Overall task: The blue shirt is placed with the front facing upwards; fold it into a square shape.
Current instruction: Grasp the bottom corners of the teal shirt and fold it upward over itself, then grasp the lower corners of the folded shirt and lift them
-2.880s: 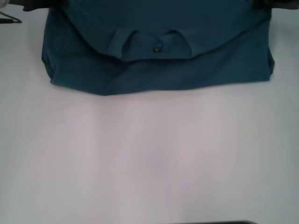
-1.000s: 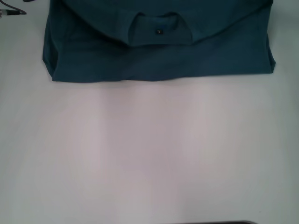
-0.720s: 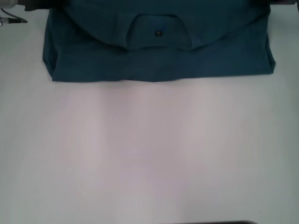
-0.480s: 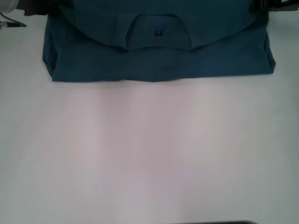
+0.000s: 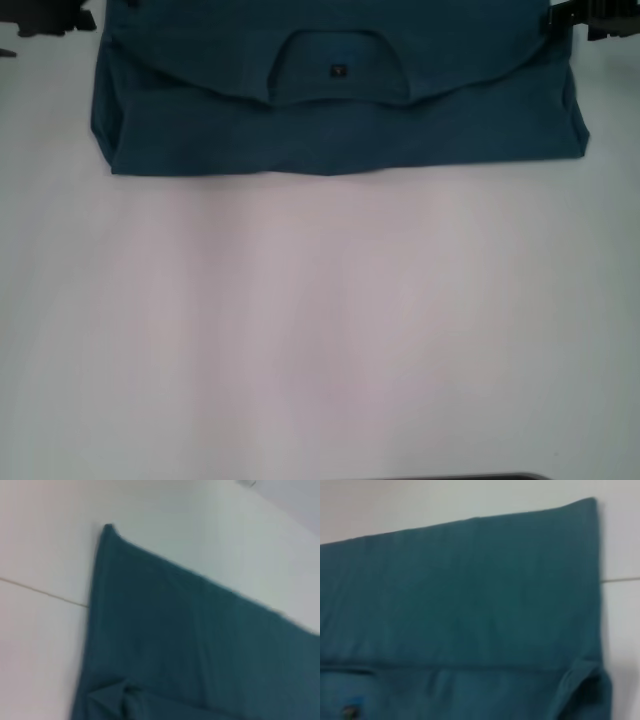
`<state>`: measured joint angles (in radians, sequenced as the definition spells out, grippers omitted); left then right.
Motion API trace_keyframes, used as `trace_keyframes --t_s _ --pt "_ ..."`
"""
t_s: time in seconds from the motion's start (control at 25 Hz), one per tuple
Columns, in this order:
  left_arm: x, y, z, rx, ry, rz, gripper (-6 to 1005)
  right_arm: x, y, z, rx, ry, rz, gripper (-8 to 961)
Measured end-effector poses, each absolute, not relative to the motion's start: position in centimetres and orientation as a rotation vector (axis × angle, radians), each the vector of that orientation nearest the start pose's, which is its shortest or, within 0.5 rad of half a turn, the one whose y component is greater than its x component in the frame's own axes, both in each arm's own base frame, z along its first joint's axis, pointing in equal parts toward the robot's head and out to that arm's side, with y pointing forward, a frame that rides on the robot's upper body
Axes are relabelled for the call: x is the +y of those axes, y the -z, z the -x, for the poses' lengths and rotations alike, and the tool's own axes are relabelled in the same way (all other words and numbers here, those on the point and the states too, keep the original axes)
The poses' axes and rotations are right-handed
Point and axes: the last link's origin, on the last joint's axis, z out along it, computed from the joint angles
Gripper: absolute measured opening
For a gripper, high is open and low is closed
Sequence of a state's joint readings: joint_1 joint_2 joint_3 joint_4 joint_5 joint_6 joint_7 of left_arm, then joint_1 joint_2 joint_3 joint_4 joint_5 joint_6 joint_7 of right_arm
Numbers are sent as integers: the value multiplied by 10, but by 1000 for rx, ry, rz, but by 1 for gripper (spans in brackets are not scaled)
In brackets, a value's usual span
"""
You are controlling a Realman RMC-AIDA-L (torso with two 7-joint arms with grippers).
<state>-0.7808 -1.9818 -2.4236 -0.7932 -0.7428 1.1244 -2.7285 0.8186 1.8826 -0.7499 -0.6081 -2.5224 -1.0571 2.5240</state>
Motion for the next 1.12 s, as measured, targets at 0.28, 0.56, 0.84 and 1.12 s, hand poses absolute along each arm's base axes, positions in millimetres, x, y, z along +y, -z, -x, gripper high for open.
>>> trace_keyframes --t_s 0.28,0.56,0.84,1.12 --pt "397 -102 266 -1819 787 1922 725 396 -91 -273 1459 -566 2229 833" --pt "350 -91 294 -1863 1033 1869 720 335 -88 -300 1453 -986 2183 844" --pt "339 -68 302 -1899 1103 1825 715 312 -87 -317 1467 -1140 2107 840" --pt "340 -61 305 -1909 1089 1836 716 311 -85 -321 1497 -1117 2108 841"
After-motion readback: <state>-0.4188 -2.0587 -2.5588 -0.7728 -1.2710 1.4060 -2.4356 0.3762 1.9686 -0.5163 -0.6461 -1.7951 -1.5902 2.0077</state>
